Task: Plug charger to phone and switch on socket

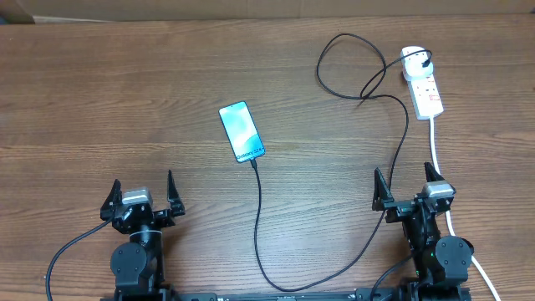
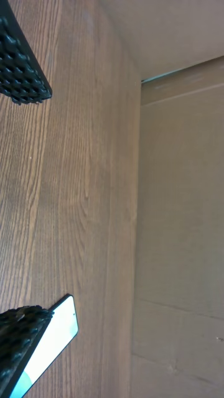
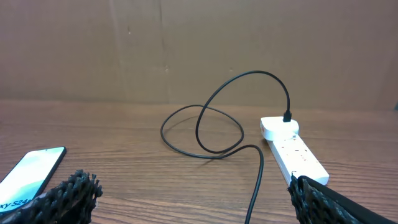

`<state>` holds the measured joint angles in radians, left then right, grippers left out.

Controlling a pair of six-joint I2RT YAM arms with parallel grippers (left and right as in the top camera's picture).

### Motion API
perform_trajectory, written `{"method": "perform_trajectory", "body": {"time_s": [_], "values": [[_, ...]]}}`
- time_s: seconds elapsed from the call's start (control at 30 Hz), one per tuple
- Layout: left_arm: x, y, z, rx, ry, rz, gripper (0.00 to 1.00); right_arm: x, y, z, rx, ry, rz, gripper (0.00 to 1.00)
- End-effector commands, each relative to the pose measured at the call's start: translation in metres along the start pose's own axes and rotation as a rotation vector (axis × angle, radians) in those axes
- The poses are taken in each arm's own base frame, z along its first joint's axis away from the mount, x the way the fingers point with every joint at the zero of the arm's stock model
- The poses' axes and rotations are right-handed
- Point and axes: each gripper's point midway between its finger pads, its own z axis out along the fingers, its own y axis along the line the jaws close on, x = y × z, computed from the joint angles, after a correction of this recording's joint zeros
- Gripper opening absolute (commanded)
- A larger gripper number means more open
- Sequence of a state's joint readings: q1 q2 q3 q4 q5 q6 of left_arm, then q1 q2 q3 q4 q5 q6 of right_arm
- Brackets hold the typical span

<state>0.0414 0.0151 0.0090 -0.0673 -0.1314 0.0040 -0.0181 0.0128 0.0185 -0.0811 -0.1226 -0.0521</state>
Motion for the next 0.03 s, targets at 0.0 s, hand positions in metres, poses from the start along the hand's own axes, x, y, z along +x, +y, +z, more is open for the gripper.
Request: {"method": "perform_trajectory", "body": {"time_s": [0.0], "values": [[-0.0009,-0.0005,-0.0004,0.005,-0.008,0.017,1.0,0.0025,-0.0021,0.0003,0.011,-0.001,0.006,1.0]]}}
